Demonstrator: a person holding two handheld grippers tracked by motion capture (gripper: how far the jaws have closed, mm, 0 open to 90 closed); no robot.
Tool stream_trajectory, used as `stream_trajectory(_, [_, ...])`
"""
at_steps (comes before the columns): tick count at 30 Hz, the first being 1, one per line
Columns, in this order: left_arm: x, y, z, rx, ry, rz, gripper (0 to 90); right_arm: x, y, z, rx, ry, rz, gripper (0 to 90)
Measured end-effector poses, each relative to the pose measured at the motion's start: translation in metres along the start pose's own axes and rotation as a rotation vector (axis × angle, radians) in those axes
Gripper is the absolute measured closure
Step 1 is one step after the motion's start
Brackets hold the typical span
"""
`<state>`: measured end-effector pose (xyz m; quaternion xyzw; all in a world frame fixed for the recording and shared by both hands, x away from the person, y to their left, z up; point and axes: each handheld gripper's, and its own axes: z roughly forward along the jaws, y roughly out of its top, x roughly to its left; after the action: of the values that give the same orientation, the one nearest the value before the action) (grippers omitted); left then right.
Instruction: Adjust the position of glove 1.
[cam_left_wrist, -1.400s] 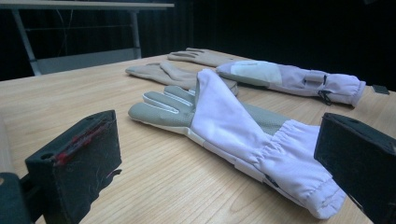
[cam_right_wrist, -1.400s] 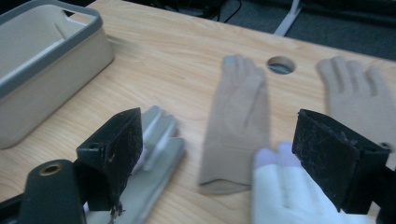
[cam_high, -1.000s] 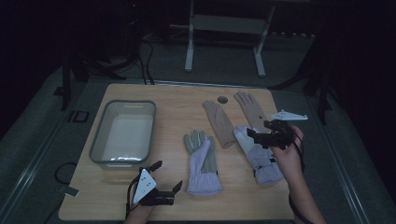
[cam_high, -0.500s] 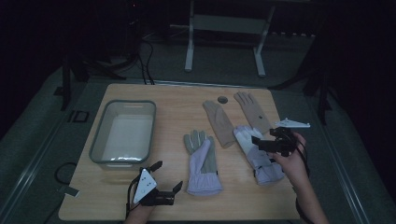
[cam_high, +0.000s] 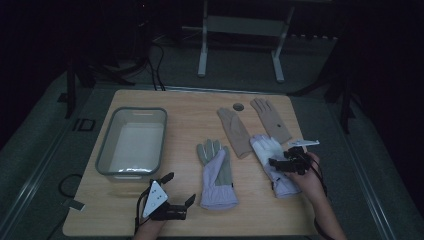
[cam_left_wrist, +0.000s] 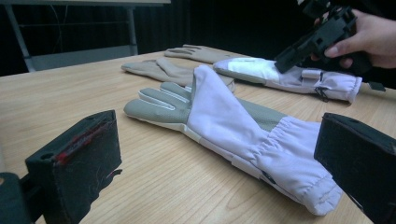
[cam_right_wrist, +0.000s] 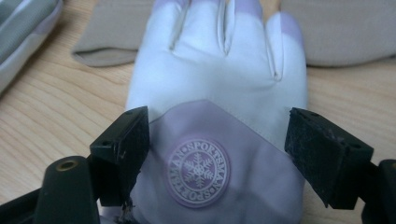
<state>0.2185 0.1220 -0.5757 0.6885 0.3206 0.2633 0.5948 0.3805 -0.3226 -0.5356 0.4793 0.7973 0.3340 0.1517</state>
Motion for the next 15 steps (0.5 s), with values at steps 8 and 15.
stream_trajectory(8, [-0.001,0.000,0.000,0.002,0.001,0.003,0.8,0.012,-0.009,0.004,-0.004,-0.050,0.000,43.1])
stream_trajectory(15, [0.000,0.000,0.000,0.003,0.004,0.001,0.8,0.029,-0.017,0.000,-0.062,-0.127,0.093,63.9])
